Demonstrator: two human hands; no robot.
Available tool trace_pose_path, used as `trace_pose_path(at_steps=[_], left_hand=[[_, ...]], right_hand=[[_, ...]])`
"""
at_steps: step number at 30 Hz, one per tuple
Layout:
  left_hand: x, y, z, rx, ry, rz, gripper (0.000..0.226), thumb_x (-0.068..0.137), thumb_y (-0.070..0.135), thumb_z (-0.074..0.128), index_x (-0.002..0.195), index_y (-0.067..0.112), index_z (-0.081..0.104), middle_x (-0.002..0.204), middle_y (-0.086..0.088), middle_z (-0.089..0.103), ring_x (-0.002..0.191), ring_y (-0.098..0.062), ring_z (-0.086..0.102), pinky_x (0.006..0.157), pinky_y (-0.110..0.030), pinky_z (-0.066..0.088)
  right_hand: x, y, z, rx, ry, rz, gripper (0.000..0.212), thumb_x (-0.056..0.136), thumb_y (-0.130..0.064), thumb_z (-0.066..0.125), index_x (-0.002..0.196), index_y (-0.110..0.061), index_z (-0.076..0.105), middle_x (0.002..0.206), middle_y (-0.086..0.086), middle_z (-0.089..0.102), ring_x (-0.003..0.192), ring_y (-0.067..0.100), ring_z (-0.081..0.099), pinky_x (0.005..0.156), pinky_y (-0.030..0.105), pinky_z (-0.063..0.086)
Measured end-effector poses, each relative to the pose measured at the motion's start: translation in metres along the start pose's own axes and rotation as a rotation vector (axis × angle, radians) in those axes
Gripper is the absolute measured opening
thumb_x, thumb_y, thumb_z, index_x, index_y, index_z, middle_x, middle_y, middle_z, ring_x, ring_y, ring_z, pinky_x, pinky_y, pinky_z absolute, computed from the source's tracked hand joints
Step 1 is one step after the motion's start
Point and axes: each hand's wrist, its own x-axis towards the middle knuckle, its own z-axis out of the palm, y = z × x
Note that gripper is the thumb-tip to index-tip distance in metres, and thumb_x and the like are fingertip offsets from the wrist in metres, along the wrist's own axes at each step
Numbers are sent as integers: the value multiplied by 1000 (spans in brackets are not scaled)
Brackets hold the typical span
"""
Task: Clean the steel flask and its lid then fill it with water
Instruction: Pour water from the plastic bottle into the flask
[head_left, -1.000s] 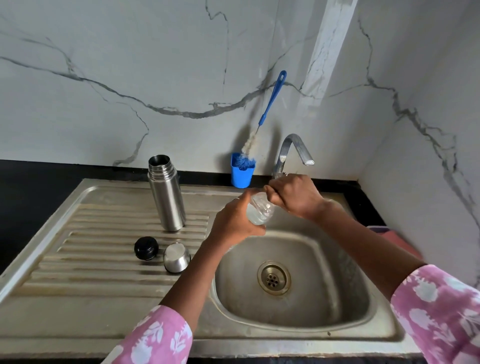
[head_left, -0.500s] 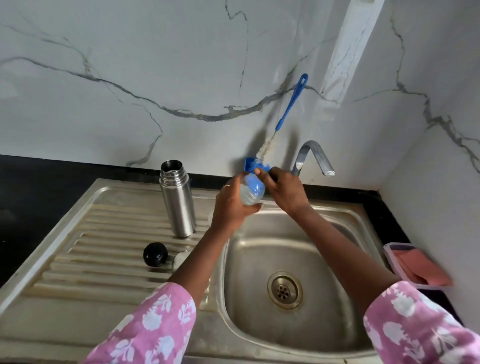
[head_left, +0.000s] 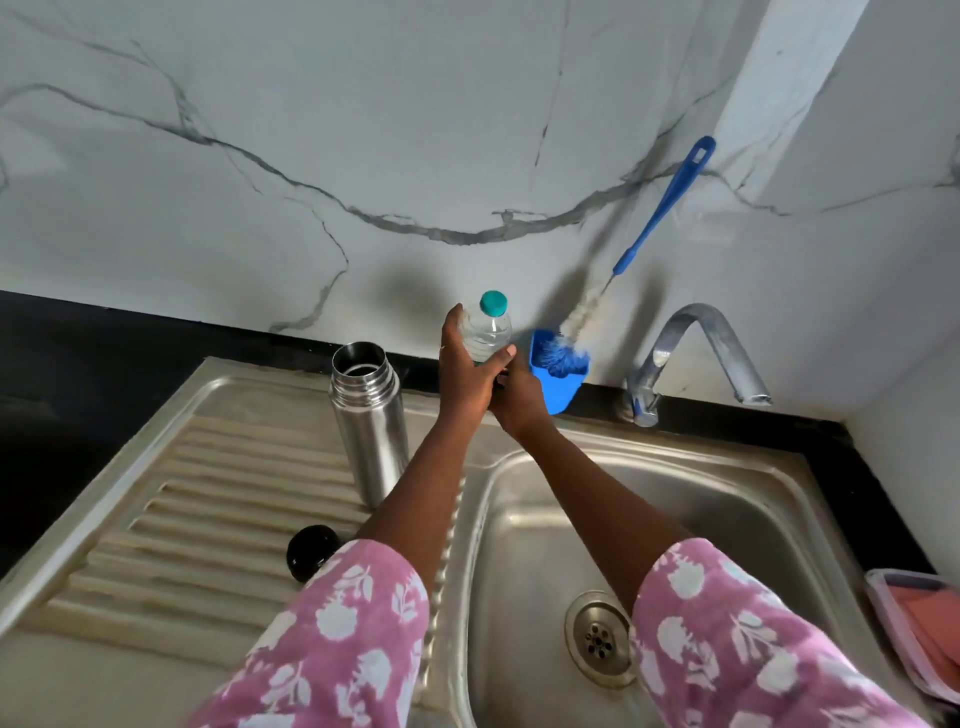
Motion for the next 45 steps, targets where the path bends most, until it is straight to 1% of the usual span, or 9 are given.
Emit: trace_pose_path(at_steps=[5, 11, 17, 25, 30, 33, 39, 42, 45], left_hand=[[28, -16, 1, 37, 91, -119, 74, 77, 17, 77, 138, 12, 35, 131, -8, 53, 117, -23, 52, 90, -23, 39], [59, -33, 12, 171, 97, -98, 76, 79, 23, 75, 142, 14, 34, 135, -8, 50, 121, -25, 49, 97, -30, 40], [73, -43, 13, 218, 46, -90, 77, 81, 20, 73, 144, 16, 30, 136, -6, 50, 122, -23, 49, 87, -18, 34], [54, -29, 20, 155, 155, -216, 95, 75, 23, 79, 147, 4, 20, 148, -12, 30, 136, -25, 32, 104, -28, 32], [28, -9, 22, 131, 154, -216, 78, 78, 26, 76, 140, 2, 34, 139, -14, 41, 127, -27, 43, 104, -34, 38], [0, 6, 20, 84, 103, -215, 66, 80, 24, 72, 135, 2, 43, 129, -17, 53, 120, -30, 52, 102, -39, 41], [-84, 20, -25, 116, -14, -104, 37, 87, 14, 64, 123, 11, 59, 115, 0, 62, 109, -14, 57, 95, -21, 39], [-115, 15, -71, 65, 53, -82, 29, 86, 0, 60, 113, 8, 65, 105, 2, 65, 99, -6, 62, 87, -11, 42], [-132, 12, -114, 64, 166, -60, 28, 84, -6, 57, 103, 10, 68, 96, 1, 69, 80, 10, 61, 81, -6, 44]], right_hand=[[32, 7, 17, -19, 18, -8, 47, 86, -3, 61, 129, -6, 43, 111, 12, 62, 93, 21, 57, 73, 21, 41], [67, 15, 32, -78, 90, 51, 18, 94, -9, 48, 111, -10, 46, 92, 3, 56, 86, 24, 60, 74, 39, 54], [77, 21, 36, -9, 95, 45, 30, 90, -6, 53, 120, -8, 47, 105, 12, 63, 89, 25, 60, 74, 32, 48], [72, 17, 28, -105, 82, 90, 30, 93, -15, 52, 120, -6, 41, 105, 15, 63, 92, 29, 62, 70, 33, 45], [51, 4, 15, -85, 113, 177, 13, 99, -14, 39, 102, -3, 44, 93, 16, 55, 80, 23, 49, 67, 36, 39], [27, 1, 9, -149, 151, 168, 14, 98, -11, 43, 96, -2, 53, 79, 7, 53, 75, 20, 48, 60, 24, 30], [-61, -1, 31, -234, 80, 79, 22, 97, -10, 44, 104, -2, 63, 99, 16, 67, 85, 24, 60, 63, 22, 31], [-112, -21, 49, -227, -3, -20, 20, 93, -6, 49, 100, -2, 66, 97, 17, 69, 90, 29, 65, 72, 32, 43], [-135, -36, 75, -313, -211, -130, 25, 88, -7, 52, 109, -4, 65, 103, 16, 68, 96, 32, 63, 76, 34, 46]])
